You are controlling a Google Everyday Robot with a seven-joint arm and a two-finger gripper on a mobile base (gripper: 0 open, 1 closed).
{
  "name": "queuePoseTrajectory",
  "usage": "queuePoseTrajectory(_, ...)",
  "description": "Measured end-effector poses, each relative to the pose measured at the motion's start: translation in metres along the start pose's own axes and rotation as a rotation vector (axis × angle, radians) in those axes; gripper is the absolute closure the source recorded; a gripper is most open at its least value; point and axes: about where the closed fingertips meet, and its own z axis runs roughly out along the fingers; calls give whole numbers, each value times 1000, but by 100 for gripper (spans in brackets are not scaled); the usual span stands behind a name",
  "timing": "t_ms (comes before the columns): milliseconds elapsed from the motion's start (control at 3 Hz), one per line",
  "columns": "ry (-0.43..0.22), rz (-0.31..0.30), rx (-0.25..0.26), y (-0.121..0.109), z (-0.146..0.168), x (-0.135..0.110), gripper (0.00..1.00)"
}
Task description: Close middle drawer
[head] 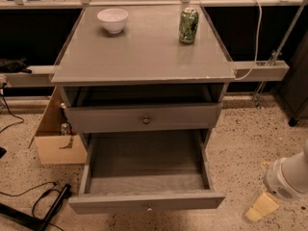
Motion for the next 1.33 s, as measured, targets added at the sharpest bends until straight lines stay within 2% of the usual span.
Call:
queuePoseTrajectory(333, 11, -23, 13, 4, 4, -6, 0)
queuePoseTrajectory(667, -9, -12, -29, 19, 41, 15, 16)
queuePoseTrajectory(1000, -23, 3, -103, 41, 107, 52, 39)
queuePoseTrajectory(1333, -35, -25, -150, 57, 166, 72, 62)
